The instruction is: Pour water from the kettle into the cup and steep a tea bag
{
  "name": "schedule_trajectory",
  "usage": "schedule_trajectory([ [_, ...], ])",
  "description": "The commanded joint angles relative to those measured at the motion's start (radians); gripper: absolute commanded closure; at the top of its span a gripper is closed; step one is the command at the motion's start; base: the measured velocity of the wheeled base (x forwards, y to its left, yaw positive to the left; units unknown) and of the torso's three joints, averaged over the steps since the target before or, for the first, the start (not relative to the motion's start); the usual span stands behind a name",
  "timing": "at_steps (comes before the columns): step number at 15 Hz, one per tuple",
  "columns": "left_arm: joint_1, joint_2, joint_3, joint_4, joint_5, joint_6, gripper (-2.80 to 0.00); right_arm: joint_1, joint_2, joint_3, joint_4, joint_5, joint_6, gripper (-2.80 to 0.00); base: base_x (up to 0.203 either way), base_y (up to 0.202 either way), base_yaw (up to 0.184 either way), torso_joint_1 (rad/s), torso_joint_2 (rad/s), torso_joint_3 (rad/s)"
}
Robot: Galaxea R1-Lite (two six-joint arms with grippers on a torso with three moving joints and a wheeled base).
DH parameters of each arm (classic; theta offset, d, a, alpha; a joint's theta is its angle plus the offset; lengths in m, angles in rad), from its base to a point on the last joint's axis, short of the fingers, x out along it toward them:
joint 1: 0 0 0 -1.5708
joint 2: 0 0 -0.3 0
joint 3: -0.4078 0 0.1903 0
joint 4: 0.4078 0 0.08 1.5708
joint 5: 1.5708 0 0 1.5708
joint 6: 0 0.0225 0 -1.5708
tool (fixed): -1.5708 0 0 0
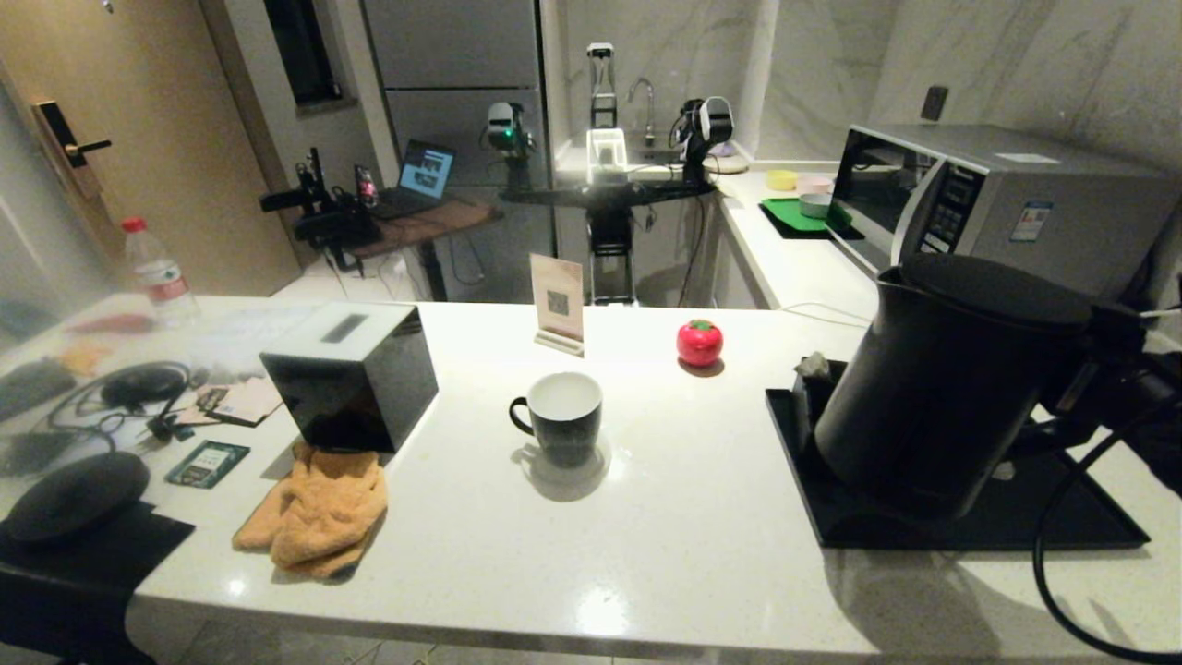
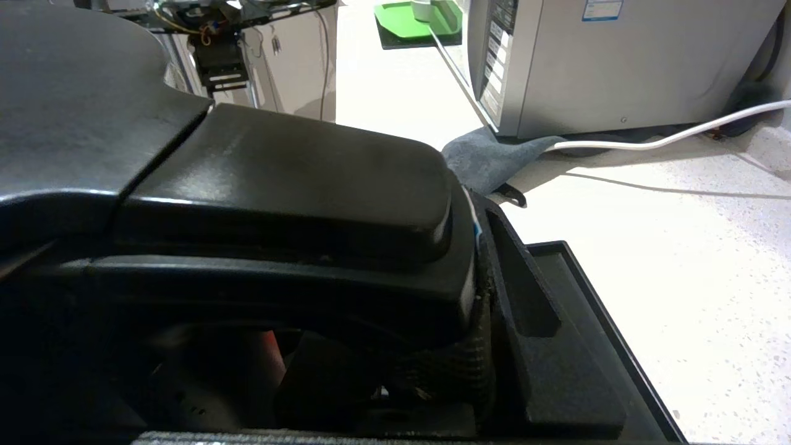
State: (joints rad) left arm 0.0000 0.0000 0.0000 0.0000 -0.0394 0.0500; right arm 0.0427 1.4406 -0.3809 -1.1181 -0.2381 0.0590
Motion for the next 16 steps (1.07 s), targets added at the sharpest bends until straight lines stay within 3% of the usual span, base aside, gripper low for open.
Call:
schedule_trajectory([
  [1,0.000,0.000,0.000,0.000,-0.001,0.001,0.00,-0.001,-0.005,0.002,-0.006,-0.001,0.001,0.00,0.000,0.000,0.000,0.000,0.00,0.000],
  [7,0.000,0.000,0.000,0.000,-0.001,-0.001,0.00,-0.003,-0.006,0.030,-0.014,-0.001,0.000,0.00,0.001,0.014,0.000,-0.001,0.00,0.000],
  [16,0.000,0.000,0.000,0.000,-0.001,-0.001,0.00,-0.003,-0.002,0.027,-0.009,-0.001,0.007,0.00,0.000,0.187,-0.003,0.001,0.00,0.003],
])
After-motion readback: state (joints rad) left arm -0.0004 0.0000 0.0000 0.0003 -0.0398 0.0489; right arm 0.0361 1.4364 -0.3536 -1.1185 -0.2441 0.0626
